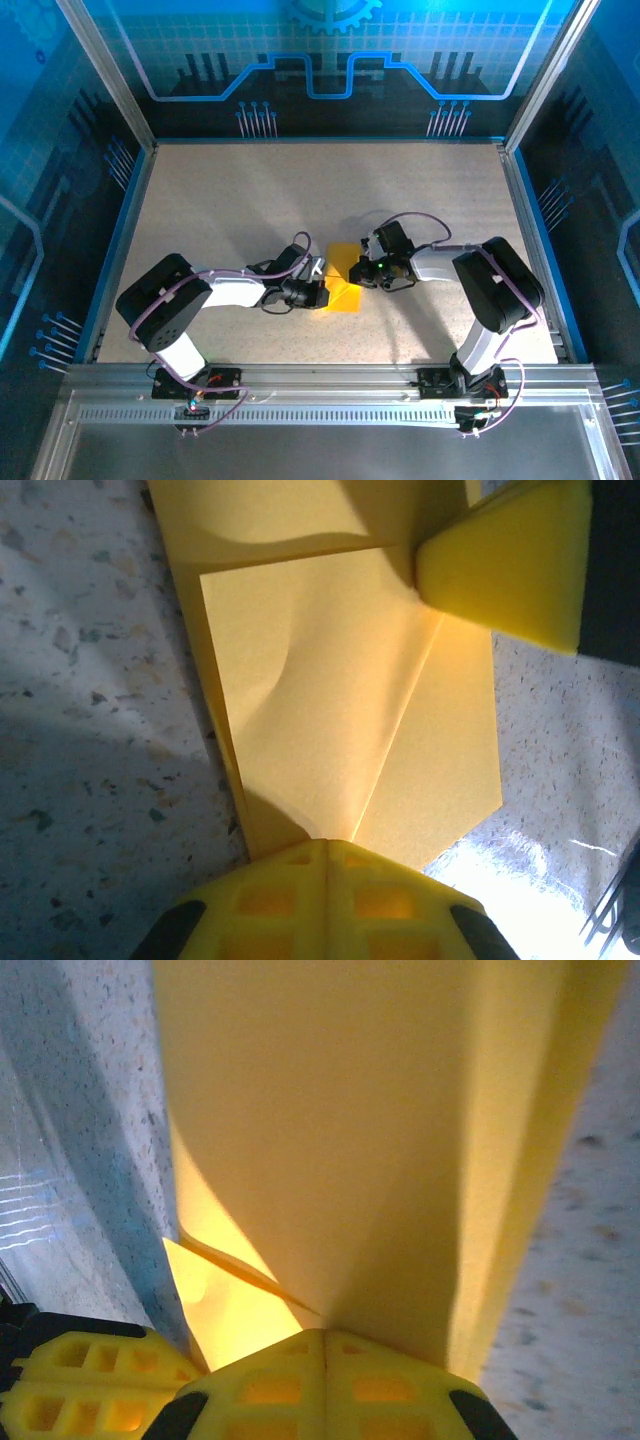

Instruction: Fold a paper plane with a square sheet of paper (fold left side to right side)

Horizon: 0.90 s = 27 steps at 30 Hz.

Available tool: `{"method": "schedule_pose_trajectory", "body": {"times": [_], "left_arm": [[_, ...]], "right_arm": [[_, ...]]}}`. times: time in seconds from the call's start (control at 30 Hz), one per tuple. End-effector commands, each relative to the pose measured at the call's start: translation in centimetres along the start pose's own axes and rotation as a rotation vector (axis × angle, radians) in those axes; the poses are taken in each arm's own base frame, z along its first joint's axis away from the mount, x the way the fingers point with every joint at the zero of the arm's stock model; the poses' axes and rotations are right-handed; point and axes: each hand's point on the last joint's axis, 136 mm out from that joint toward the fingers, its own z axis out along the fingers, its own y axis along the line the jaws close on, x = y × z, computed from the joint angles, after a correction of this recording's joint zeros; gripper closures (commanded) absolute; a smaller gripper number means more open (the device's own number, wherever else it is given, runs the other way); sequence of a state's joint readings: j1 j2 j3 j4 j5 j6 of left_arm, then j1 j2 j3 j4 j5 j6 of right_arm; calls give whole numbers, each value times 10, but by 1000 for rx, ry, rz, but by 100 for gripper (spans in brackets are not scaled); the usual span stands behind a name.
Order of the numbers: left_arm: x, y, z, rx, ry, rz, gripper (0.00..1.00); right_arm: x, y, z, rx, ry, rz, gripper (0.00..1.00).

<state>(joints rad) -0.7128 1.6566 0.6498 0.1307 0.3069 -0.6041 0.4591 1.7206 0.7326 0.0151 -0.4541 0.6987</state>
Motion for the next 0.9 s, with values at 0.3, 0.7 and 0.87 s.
{"method": "schedule_pose_trajectory", "body": {"times": [0.3,0.7,0.87], "left_arm": [[50,55,3,-189,136,-98,100],[35,36,2,-138,108,-73,100],[33,34,3,-136,107,-67,100]], "right_arm": [[-19,-27,-33,76,-75,34,100],[2,41,-18,-61,-44,-65,100],[7,50,5,-63,1,-78,100]]}}
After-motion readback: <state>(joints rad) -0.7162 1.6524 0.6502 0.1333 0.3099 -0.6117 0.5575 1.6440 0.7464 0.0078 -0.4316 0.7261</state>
